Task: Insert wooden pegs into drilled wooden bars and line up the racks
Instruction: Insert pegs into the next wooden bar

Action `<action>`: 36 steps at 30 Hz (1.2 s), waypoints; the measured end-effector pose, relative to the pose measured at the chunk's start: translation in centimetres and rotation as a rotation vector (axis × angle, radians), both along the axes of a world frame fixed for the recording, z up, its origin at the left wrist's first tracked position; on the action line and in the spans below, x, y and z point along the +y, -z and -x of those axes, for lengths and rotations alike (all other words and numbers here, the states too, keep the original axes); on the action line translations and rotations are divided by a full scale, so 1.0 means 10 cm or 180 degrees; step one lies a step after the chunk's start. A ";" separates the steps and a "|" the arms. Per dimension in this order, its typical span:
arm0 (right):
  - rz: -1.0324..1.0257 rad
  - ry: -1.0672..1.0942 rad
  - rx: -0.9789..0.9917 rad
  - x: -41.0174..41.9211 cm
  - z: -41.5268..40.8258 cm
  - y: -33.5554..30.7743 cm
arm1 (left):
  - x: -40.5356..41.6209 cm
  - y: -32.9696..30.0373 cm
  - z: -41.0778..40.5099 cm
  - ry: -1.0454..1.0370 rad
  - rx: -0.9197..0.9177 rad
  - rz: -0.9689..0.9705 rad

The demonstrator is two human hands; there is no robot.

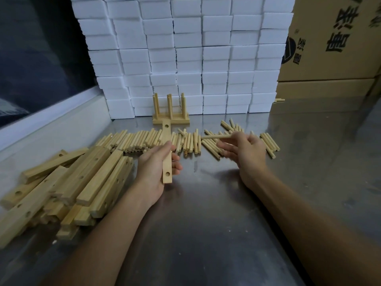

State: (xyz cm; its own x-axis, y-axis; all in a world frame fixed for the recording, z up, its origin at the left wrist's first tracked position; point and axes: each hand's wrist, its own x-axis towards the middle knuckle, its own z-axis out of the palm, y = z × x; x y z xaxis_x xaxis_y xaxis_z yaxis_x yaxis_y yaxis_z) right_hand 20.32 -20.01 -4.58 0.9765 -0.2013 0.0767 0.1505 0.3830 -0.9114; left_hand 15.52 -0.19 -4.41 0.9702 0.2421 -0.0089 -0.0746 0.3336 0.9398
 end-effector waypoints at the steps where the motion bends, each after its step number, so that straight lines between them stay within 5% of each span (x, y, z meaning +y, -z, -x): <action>1: -0.0146 -0.0176 0.0039 -0.02 0.00 -0.01 | 0.00 0.00 0.00 0.0011 -0.0002 0.0001; 5: -0.0414 -0.0724 0.0170 0.03 0.05 -0.03 | -0.01 -0.01 0.03 0.0089 -0.0113 -0.0159; 15: 0.0278 -0.1251 0.0122 0.12 0.13 -0.05 | -0.03 -0.01 0.04 0.0232 -0.0046 -0.0261; 25: 0.3344 -0.0793 -0.1755 0.33 0.31 0.05 | -0.04 0.05 0.02 0.0283 -0.0197 -0.0556; 36: 0.2757 0.0349 -0.2072 0.37 0.31 0.04 | -0.09 0.07 0.03 0.0064 -0.0702 -0.1376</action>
State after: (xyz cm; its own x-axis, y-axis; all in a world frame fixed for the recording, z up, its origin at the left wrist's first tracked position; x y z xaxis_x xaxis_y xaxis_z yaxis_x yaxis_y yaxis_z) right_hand 17.25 -16.33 -5.02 0.6773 0.0866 0.7306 0.6963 -0.3960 -0.5986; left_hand 15.25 -1.13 -5.08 0.9422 0.1594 0.2948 -0.2852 -0.0804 0.9551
